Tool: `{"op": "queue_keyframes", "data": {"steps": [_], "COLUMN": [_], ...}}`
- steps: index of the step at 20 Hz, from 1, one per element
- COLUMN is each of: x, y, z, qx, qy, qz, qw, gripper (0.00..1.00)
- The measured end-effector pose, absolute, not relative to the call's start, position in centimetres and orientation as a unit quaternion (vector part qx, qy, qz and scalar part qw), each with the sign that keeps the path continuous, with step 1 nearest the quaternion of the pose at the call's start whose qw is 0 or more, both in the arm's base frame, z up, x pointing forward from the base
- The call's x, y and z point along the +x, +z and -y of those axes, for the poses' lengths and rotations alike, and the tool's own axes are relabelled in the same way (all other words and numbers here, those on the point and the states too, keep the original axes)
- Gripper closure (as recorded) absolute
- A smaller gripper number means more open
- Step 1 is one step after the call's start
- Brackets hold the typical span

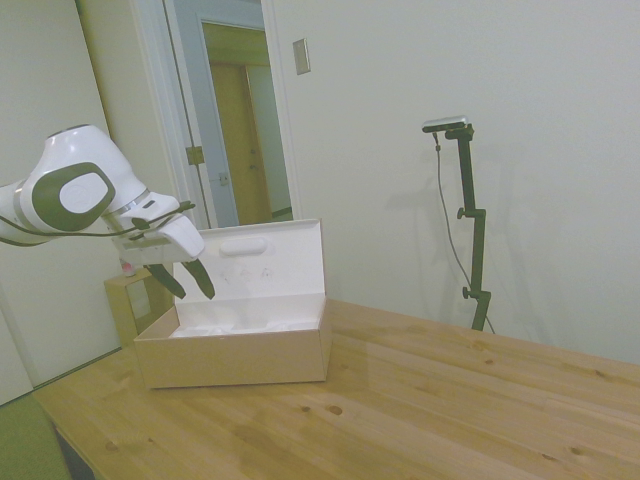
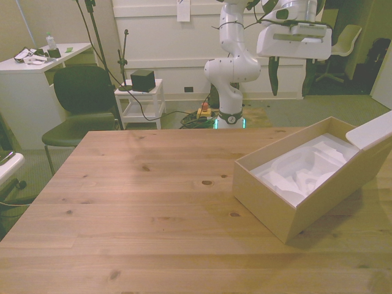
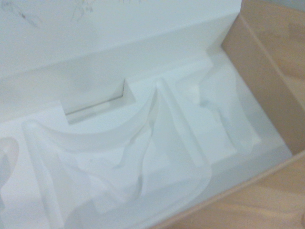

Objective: Close the box

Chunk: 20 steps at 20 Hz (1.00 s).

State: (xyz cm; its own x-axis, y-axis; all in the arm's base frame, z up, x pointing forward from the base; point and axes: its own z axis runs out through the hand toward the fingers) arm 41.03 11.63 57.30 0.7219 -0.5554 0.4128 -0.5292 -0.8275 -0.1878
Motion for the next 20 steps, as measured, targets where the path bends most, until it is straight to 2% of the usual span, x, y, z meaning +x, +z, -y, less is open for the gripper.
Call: {"op": "queue_keyframes", "data": {"steps": [12, 20], "x": [44.6, 47.3], "y": [62.1, 62.9], "z": [-16.3, -19.4], "qx": [-0.931, -0.928], "qy": [-0.294, -0.322], "qz": [-0.212, -0.178], "qw": [0.049, 0.060], "gripper": [0.00, 0.00]}}
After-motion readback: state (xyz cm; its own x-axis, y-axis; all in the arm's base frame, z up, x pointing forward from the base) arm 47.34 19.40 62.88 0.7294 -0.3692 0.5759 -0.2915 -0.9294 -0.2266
